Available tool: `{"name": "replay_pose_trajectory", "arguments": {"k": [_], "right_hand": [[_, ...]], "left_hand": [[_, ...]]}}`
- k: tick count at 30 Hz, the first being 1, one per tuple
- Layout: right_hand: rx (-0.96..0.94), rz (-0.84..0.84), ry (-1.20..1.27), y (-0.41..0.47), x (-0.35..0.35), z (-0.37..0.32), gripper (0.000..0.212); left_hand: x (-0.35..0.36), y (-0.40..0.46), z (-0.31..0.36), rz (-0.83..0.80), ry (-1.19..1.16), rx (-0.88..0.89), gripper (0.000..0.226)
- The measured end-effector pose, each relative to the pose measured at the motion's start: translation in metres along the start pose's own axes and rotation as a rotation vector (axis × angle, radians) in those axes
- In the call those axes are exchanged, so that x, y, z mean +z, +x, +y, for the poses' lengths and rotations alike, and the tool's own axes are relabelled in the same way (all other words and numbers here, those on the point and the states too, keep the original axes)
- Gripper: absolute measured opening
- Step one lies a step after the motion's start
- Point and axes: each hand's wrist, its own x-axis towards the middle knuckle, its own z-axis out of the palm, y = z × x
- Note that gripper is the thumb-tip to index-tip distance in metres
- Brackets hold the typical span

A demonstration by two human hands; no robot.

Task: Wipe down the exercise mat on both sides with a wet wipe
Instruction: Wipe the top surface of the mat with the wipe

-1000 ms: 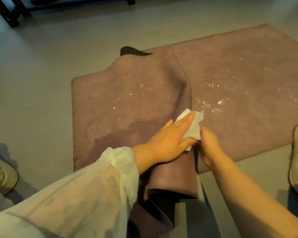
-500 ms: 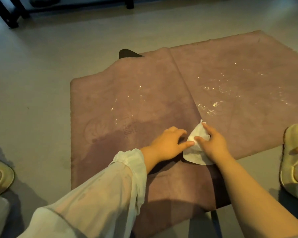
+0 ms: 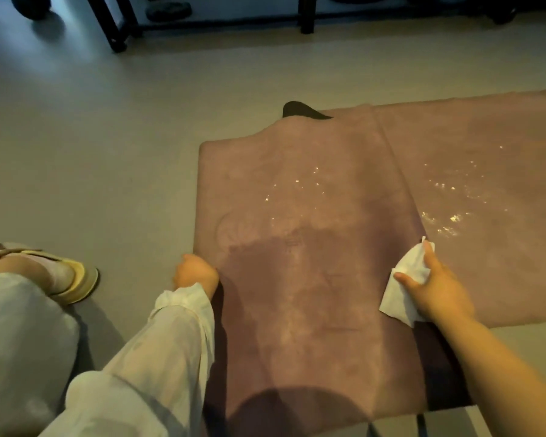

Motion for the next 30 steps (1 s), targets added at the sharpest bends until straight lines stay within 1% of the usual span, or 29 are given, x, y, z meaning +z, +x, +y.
{"name": "replay_pose_trajectory", "arguments": {"k": [2, 4, 7, 9, 11, 14, 16, 17, 18, 19, 21, 23, 24, 25, 26, 28, 30], "right_hand": [[0.000, 0.006, -0.023, -0.001, -0.001, -0.006, 0.079], [0.007, 0.000, -0.039, -0.005, 0.000, -0.012, 0.076], [0.002, -0.041, -0.053, -0.021, 0.013, -0.023, 0.073], [-0.044, -0.071, -0.044, -0.036, 0.026, -0.030, 0.068], [-0.115, -0.081, 0.000, -0.051, 0.040, -0.037, 0.063], [-0.216, -0.095, 0.152, -0.068, 0.057, -0.053, 0.059], [-0.241, -0.095, 0.266, -0.071, 0.063, -0.061, 0.058], [-0.244, -0.085, 0.302, -0.071, 0.064, -0.064, 0.057], [-0.252, -0.062, 0.334, -0.070, 0.063, -0.067, 0.054], [-0.262, -0.029, 0.376, -0.067, 0.061, -0.069, 0.052], [-0.261, 0.034, 0.462, -0.059, 0.052, -0.074, 0.045], [-0.254, 0.082, 0.436, -0.046, 0.039, -0.077, 0.043], [-0.256, 0.103, 0.387, -0.037, 0.031, -0.077, 0.044], [-0.258, 0.122, 0.355, -0.029, 0.021, -0.076, 0.045], [-0.255, 0.134, 0.333, -0.021, 0.011, -0.073, 0.046], [-0.233, 0.106, 0.248, -0.007, -0.006, -0.067, 0.049], [-0.125, 0.012, 0.247, 0.000, -0.015, -0.062, 0.057]], "left_hand": [[-0.010, 0.009, -0.005, -0.030, -0.074, 0.047, 0.035], [-0.023, 0.016, -0.010, 0.006, -0.197, 0.087, 0.030], [-0.045, 0.027, -0.021, 0.115, -0.311, 0.161, 0.022], [-0.061, 0.037, -0.031, 0.200, -0.331, 0.212, 0.019], [-0.078, 0.048, -0.044, 0.308, -0.332, 0.202, 0.017], [-0.098, 0.065, -0.061, 0.421, -0.207, 0.086, 0.024], [-0.102, 0.071, -0.065, 0.453, -0.082, 0.005, 0.039], [-0.100, 0.071, -0.064, 0.445, -0.050, -0.009, 0.049], [-0.095, 0.067, -0.060, 0.399, -0.040, 0.032, 0.057], [-0.088, 0.059, -0.051, 0.312, -0.047, 0.122, 0.065], [-0.064, 0.033, -0.022, 0.107, -0.086, 0.334, 0.076], [-0.031, -0.002, 0.011, -0.091, -0.115, 0.567, 0.081], [-0.013, -0.019, 0.025, -0.196, -0.079, 0.685, 0.083], [0.003, -0.034, 0.036, -0.295, 0.010, 0.776, 0.086], [0.017, -0.047, 0.044, -0.361, 0.150, 0.844, 0.088], [0.039, -0.058, 0.050, -0.368, 0.442, 0.927, 0.089], [0.047, -0.062, 0.054, -0.349, 0.579, 0.913, 0.086]]}}
